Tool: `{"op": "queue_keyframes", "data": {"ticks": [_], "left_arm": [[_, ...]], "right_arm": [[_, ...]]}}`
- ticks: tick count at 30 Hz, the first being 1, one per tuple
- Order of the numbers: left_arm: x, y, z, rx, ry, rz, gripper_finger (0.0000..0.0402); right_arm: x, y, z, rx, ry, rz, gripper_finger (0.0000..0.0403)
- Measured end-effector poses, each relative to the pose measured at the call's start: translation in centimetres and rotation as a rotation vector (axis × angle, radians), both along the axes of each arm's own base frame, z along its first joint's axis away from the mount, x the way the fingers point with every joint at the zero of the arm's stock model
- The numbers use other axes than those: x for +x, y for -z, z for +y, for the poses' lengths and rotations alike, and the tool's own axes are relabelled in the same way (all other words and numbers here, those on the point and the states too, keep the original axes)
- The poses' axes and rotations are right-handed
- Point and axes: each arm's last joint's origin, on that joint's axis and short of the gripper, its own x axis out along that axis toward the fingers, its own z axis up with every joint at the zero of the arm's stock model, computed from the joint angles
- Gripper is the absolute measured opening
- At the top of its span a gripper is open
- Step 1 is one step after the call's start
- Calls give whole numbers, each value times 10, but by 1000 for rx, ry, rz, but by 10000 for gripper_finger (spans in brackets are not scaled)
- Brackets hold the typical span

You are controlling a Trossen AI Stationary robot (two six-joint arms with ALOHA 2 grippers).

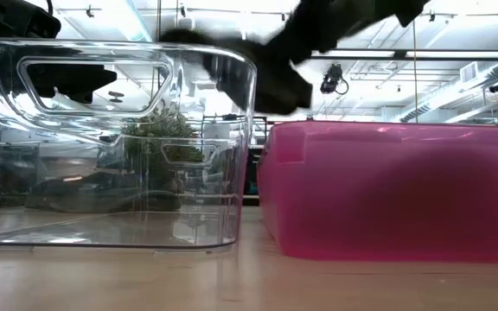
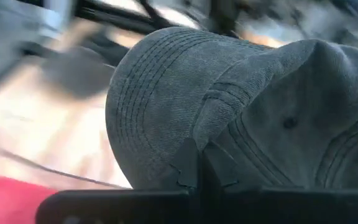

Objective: Pick & Place hat
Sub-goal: Put the top right black cap into the transparent bin

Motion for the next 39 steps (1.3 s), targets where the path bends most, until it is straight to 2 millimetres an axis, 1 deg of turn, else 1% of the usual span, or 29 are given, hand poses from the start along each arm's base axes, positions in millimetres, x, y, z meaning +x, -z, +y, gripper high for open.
{"op": "queue_keyframes", "data": {"ticks": [5,8,11,15,19,25,29,35,39], "left_arm": [[0,0,0,0,0,0,161],[0,0,0,0,0,0,161],[0,0,0,0,0,0,161],[0,0,0,0,0,0,161],[0,0,0,0,0,0,161],[0,0,0,0,0,0,161],[0,0,0,0,-1,0,161],[0,0,0,0,0,0,161],[0,0,0,0,-1,0,161]], "right_arm": [[6,0,31,-4,-242,-101,0],[9,1,42,-26,-314,-160,0],[14,10,47,-76,-347,-167,0],[25,27,49,-130,-371,-171,0],[35,52,51,-208,-407,-153,0],[46,79,49,-219,-409,-128,0],[48,83,45,-194,-422,-123,0],[49,82,38,-97,-360,-98,4],[50,83,34,-88,-330,-84,6]]}}
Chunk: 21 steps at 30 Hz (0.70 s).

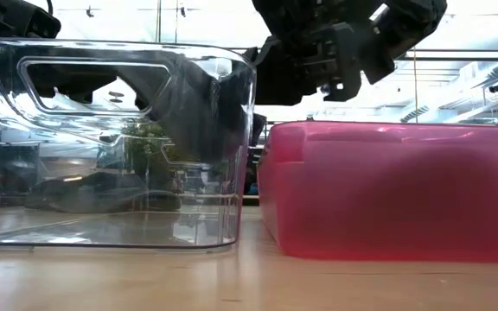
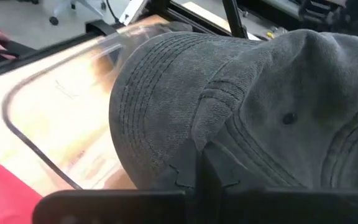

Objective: Pick & Place hat
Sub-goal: Put the top right black cap into the transparent bin

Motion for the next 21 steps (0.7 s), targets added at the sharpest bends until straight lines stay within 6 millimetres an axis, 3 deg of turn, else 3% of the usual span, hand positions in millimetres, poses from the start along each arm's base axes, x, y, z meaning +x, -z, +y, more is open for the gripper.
{"op": "queue_keyframes", "data": {"ticks": [8,21], "left_arm": [[0,0,0,0,0,0,161],[0,0,0,0,0,0,161]], "right_arm": [[-1,3,0,-13,14,36,35],[-2,4,-1,-15,14,47,133]]}}
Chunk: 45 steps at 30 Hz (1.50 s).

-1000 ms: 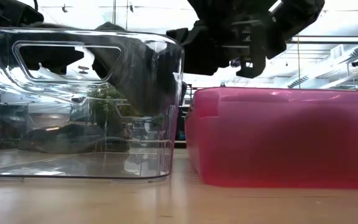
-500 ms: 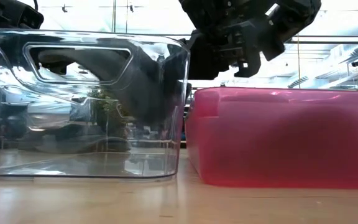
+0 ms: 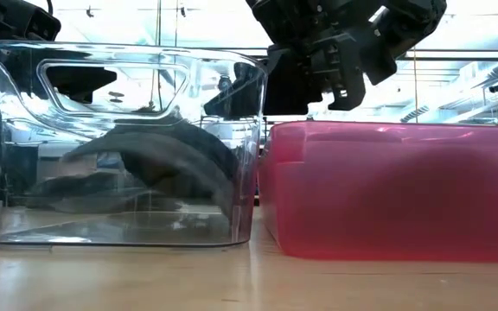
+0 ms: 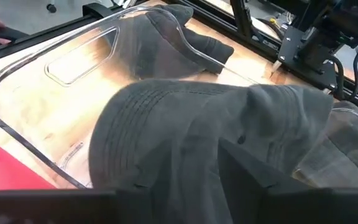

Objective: Pick & Place hat
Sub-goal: Put the top right black cap into the transparent bin

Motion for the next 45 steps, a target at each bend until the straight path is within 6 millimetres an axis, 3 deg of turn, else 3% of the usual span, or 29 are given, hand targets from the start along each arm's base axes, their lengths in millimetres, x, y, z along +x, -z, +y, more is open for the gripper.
{"op": "queue_keyframes", "data": {"ticks": [5,13,26,31,36,45], "left_arm": [[0,0,0,0,0,0,161],[0,0,0,0,0,0,161],[0,0,0,0,0,0,161],[0,0,0,0,0,0,161],[0,0,0,0,0,0,161],[0,0,0,0,0,0,161]], "right_arm": [[1,-7,1,12,1,-46,155],[6,-28,9,137,15,-232,160],[4,-39,9,188,57,-262,160],[-9,-64,3,143,179,-256,160],[-35,-98,-6,85,301,-219,160],[-75,-139,-15,78,330,-206,160]]}}
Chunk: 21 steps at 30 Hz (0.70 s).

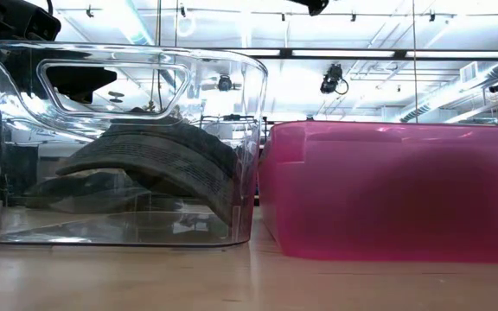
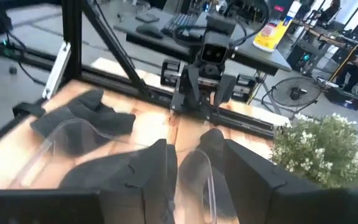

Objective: Pick & Place hat
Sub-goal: Put the top right black cap into the transparent bin

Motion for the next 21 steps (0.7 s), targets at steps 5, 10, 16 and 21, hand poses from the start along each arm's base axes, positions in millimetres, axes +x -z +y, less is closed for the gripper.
{"op": "queue_keyframes", "data": {"ticks": [5,10,16,21], "left_arm": [[0,0,0,0,0,0,161],[0,0,0,0,1,0,161],[0,0,0,0,0,0,161],[0,0,0,0,0,0,161]], "right_arm": [[-12,-6,-3,112,34,41,160],[-29,-6,-7,175,68,125,160],[-52,22,-11,240,75,65,160],[-82,50,-16,349,60,-55,160]]}}
